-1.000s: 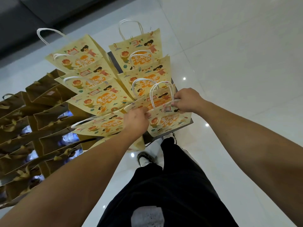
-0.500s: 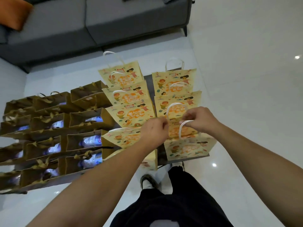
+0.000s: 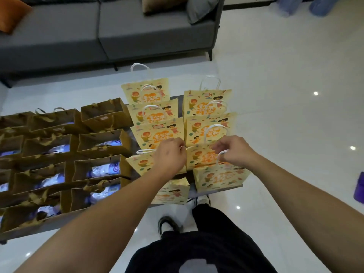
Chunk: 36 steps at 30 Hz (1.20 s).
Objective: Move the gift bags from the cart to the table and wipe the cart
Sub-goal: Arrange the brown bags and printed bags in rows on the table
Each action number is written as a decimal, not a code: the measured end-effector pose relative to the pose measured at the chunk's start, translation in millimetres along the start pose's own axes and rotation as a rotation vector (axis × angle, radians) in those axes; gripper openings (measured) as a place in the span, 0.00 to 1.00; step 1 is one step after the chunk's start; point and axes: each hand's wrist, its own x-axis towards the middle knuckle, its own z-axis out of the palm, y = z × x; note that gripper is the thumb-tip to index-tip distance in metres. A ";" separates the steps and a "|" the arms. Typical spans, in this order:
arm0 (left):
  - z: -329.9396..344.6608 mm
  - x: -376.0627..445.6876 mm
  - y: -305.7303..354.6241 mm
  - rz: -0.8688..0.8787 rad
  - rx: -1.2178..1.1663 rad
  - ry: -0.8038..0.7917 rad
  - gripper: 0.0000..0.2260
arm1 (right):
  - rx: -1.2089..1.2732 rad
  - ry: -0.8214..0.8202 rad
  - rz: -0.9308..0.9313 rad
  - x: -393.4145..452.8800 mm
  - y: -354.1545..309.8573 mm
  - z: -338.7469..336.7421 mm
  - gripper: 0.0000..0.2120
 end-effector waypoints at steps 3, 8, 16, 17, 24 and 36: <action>2.4 2.4 0.3 0.029 0.004 -0.028 0.12 | 0.155 0.128 -0.013 -10.8 2.4 -7.1 0.05; 4.9 21.0 10.5 0.042 0.015 -0.103 0.15 | 0.245 0.410 0.063 0.5 19.6 -25.8 0.04; 44.1 69.1 32.6 -0.014 0.092 -0.492 0.21 | -0.410 0.051 0.097 79.2 55.1 -30.3 0.13; 48.6 73.9 35.1 0.006 0.112 -0.514 0.19 | -0.387 0.038 0.090 85.2 57.4 -29.3 0.12; 64.3 114.6 36.3 -0.188 0.022 -0.455 0.14 | -0.303 0.031 0.089 120.6 60.2 -32.5 0.15; 51.5 117.0 43.6 -0.355 -0.312 -0.280 0.11 | 0.125 0.479 0.070 130.8 55.3 -57.7 0.06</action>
